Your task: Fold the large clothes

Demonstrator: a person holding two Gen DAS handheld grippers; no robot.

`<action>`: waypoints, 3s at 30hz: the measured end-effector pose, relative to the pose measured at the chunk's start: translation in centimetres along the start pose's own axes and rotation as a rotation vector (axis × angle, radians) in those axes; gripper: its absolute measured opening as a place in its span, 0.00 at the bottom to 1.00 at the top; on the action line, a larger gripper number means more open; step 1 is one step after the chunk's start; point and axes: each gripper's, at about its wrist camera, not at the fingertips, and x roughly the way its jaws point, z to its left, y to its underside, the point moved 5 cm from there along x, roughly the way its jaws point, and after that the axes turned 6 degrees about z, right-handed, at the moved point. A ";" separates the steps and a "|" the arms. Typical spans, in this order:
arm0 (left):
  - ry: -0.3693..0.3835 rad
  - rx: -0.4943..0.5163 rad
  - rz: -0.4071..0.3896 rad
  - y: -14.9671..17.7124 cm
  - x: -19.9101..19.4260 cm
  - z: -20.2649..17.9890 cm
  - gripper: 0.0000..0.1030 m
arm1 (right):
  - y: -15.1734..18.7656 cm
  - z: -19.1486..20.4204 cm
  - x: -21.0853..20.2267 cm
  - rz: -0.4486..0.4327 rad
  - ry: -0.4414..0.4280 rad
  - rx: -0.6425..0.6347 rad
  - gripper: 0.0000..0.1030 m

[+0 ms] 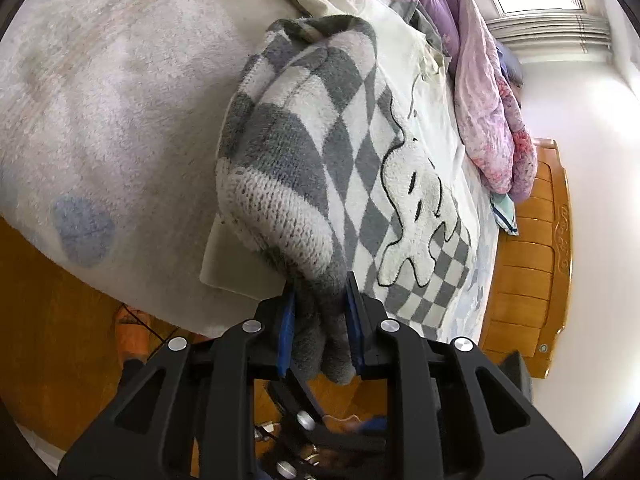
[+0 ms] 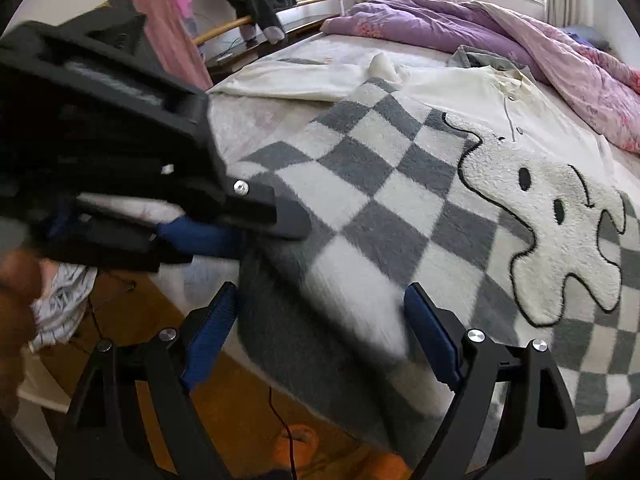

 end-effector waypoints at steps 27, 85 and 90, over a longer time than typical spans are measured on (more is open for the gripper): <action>-0.186 0.210 -0.227 0.5 1.4 -10.8 0.72 | 3.0 -22.6 -15.0 -0.328 -0.400 0.944 0.24; -0.315 0.333 0.274 7.8 24.5 -12.0 0.83 | 10.5 -38.2 -11.9 0.151 0.067 0.877 0.00; -0.302 0.360 0.320 7.2 25.5 -13.0 0.59 | 11.8 -37.8 -13.2 0.054 0.064 0.905 0.03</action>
